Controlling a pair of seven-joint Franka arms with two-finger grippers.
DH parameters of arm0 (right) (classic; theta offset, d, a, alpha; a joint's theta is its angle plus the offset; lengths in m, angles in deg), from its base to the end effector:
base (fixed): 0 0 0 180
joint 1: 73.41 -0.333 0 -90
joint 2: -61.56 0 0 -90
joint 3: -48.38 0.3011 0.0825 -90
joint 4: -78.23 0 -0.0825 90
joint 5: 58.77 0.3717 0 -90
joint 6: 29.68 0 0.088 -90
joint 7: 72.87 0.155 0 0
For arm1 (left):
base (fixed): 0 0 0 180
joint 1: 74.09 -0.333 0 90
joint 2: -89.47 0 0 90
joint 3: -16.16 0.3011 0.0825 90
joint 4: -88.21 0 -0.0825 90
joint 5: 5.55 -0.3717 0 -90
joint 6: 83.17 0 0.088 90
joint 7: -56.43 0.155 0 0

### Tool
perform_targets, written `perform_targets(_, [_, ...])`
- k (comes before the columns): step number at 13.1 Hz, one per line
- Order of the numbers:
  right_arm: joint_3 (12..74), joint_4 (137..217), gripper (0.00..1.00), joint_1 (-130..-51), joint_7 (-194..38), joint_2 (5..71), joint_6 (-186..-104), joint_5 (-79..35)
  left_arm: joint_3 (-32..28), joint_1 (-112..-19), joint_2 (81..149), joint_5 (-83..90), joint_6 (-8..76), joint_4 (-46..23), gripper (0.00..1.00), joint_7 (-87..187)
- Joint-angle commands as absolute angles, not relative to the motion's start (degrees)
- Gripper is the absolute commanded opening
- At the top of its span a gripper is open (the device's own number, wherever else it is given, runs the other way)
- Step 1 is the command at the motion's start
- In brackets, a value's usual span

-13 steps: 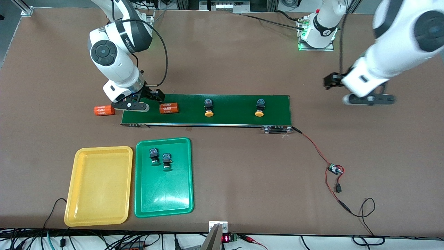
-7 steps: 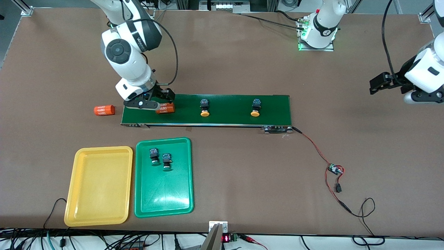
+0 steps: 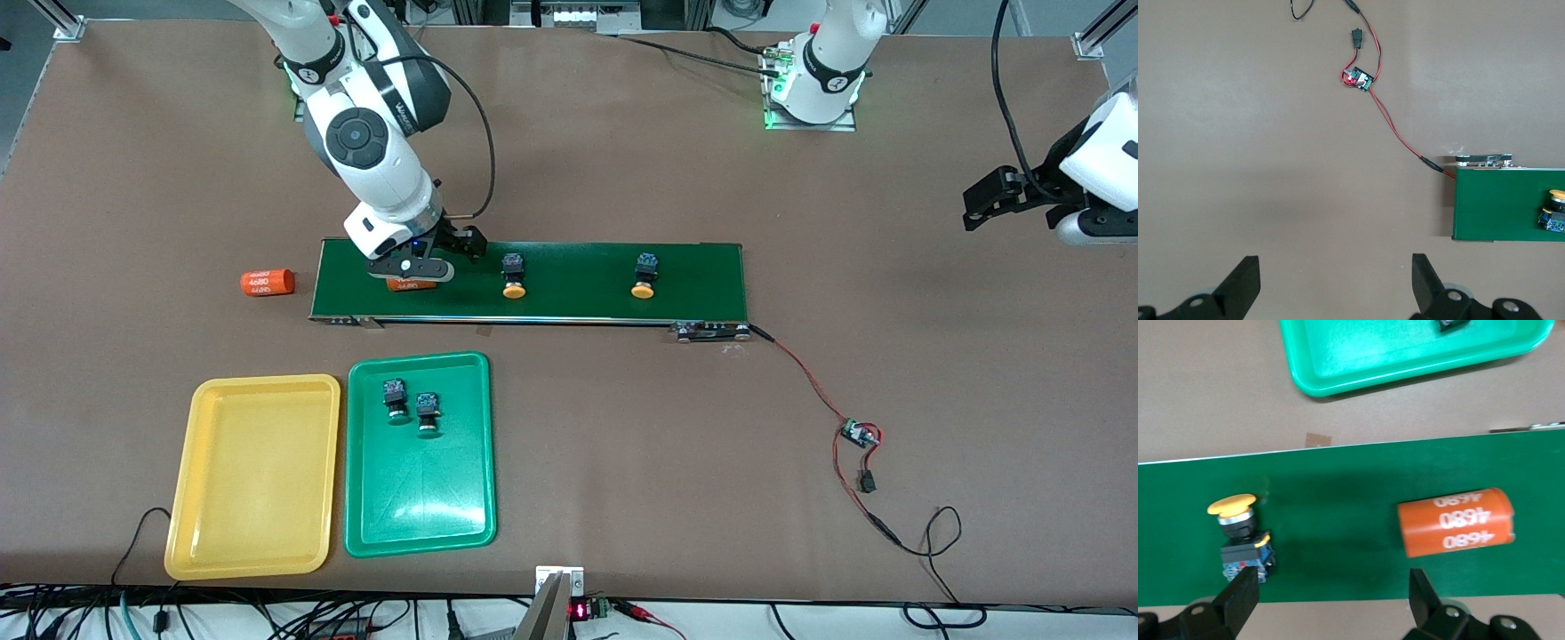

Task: Sort buttons by color to trays
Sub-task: 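Grasp a yellow button on the belt while the left gripper withdraws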

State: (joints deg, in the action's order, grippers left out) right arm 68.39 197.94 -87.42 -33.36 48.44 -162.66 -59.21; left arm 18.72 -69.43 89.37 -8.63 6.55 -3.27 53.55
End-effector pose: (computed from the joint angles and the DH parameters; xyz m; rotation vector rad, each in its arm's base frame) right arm 0.4698 0.3170 0.2683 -3.0699 0.1531 0.0460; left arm 0.5390 -0.0114 0.5505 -3.0864 -0.0202 0.0411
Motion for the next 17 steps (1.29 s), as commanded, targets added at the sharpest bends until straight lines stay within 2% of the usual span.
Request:
perform_targets(1, [68.1, 196.5, 1.0, -89.3, -30.5, 46.2, -164.1, -59.8, 18.4, -69.5, 88.1, -9.7, 6.7, -4.2, 1.0, 54.3])
perform_targets(11, [67.9, 195.7, 1.0, -90.8, -26.4, 42.9, -164.2, -65.9, 18.4, -69.3, 88.0, -9.6, 4.6, -3.2, 1.0, 55.0])
perform_targets(17, [67.4, 195.7, 1.0, -90.8, -26.4, 40.6, -167.4, -66.7, 18.4, -68.9, 88.1, -9.6, 4.1, -3.0, 1.0, 55.1])
